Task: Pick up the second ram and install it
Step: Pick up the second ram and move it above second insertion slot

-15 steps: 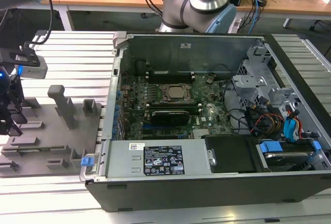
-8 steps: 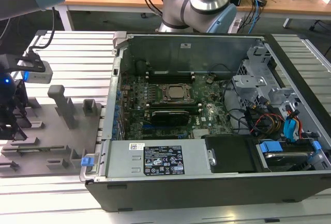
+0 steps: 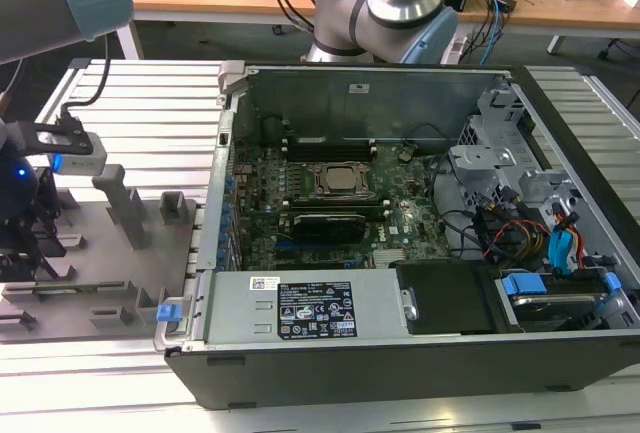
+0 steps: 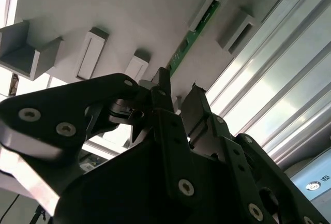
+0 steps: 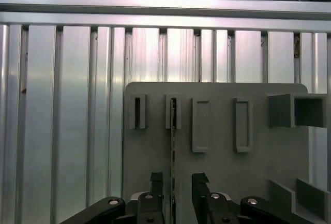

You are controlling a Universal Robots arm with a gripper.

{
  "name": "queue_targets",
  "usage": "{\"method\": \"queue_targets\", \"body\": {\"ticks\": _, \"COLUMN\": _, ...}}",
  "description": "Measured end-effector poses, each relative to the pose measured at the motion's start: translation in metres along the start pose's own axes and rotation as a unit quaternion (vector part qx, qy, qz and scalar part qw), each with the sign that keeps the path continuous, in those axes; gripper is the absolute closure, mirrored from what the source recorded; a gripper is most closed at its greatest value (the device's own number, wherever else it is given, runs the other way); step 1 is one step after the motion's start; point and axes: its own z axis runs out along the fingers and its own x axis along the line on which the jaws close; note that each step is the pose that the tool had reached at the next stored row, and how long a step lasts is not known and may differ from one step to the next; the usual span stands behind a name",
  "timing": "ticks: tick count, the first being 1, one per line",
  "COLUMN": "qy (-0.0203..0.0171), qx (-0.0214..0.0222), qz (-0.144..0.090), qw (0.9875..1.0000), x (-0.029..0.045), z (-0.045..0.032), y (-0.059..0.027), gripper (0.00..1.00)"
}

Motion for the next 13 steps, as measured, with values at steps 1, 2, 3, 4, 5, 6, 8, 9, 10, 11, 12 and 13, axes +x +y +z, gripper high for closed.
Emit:
{"method": "queue_targets", "body": {"ticks": 1, "qy": 0.0000, "qx": 0.0000, "qz": 0.000, "qw": 1.0000, "x": 0.0004, "z": 0.0024, "y": -0.0001, "gripper": 0.64}}
{"method": "queue_targets", "body": {"ticks": 2, "qy": 0.0000, "qx": 0.0000, "qz": 0.000, "qw": 1.0000, "x": 0.0006, "z": 0.0032, "y": -0.0001, "gripper": 0.64}}
{"method": "queue_targets", "body": {"ticks": 3, "qy": 0.0001, "qx": -0.0001, "qz": 0.000, "qw": 1.0000, "x": 0.0008, "z": 0.0040, "y": -0.0001, "gripper": 0.64}}
{"method": "queue_targets", "body": {"ticks": 4, "qy": 0.0001, "qx": -0.0001, "qz": 0.000, "qw": 1.0000, "x": 0.0012, "z": 0.0057, "y": -0.0002, "gripper": 0.64}}
{"method": "queue_targets", "body": {"ticks": 5, "qy": 0.0000, "qx": 0.0000, "qz": 0.000, "qw": 1.0000, "x": 0.0016, "z": 0.0075, "y": -0.0003, "gripper": 0.64}}
{"method": "queue_targets", "body": {"ticks": 6, "qy": 0.0000, "qx": 0.0000, "qz": 0.000, "qw": 1.0000, "x": 0.0019, "z": 0.0087, "y": -0.0004, "gripper": 0.64}}
{"method": "queue_targets", "body": {"ticks": 8, "qy": 0.0000, "qx": 0.0000, "qz": 0.000, "qw": 1.0000, "x": 0.0023, "z": 0.0108, "y": -0.0004, "gripper": 0.64}}
{"method": "queue_targets", "body": {"ticks": 9, "qy": 0.0000, "qx": 0.0000, "qz": 0.000, "qw": 1.0000, "x": 0.0025, "z": 0.0117, "y": -0.0005, "gripper": 0.64}}
{"method": "queue_targets", "body": {"ticks": 10, "qy": 0.0000, "qx": 0.0000, "qz": 0.000, "qw": 1.0000, "x": 0.0027, "z": 0.0128, "y": -0.0005, "gripper": 0.64}}
{"method": "queue_targets", "body": {"ticks": 11, "qy": 0.0001, "qx": -0.0001, "qz": 0.000, "qw": 1.0000, "x": 0.0029, "z": 0.0135, "y": -0.0005, "gripper": 0.64}}
{"method": "queue_targets", "body": {"ticks": 12, "qy": 0.0000, "qx": 0.0000, "qz": 0.000, "qw": 1.0000, "x": 0.0032, "z": 0.0149, "y": -0.0006, "gripper": 0.64}}
{"method": "queue_targets", "body": {"ticks": 13, "qy": 0.0001, "qx": -0.0001, "qz": 0.000, "qw": 1.0000, "x": 0.0037, "z": 0.0164, "y": -0.0007, "gripper": 0.64}}
